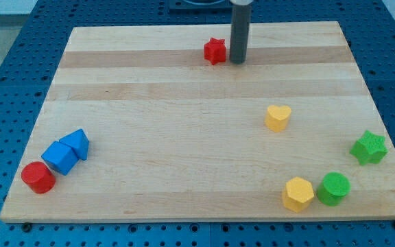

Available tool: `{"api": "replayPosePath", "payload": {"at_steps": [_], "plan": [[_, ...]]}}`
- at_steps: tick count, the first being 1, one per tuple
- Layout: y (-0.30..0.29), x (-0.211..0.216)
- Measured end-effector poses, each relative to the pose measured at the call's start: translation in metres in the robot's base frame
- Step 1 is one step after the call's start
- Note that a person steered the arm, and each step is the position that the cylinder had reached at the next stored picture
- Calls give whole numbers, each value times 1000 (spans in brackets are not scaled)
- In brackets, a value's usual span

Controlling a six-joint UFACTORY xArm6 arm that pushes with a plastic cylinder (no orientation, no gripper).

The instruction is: Move the red star towards the left side

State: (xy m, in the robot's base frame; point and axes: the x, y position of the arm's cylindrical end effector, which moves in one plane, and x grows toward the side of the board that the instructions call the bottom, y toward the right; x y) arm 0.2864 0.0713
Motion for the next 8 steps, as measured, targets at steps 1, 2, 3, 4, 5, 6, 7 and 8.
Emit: {"api": "replayPosePath", "payload": {"at_steps": [1, 2, 3, 4, 5, 6, 7, 8], "plan": [[-4, -9], [-18, -20], [-39, -21], [-55, -21], [-76, -21], [-95, -21], [-106, -23], [-51, -29]]}}
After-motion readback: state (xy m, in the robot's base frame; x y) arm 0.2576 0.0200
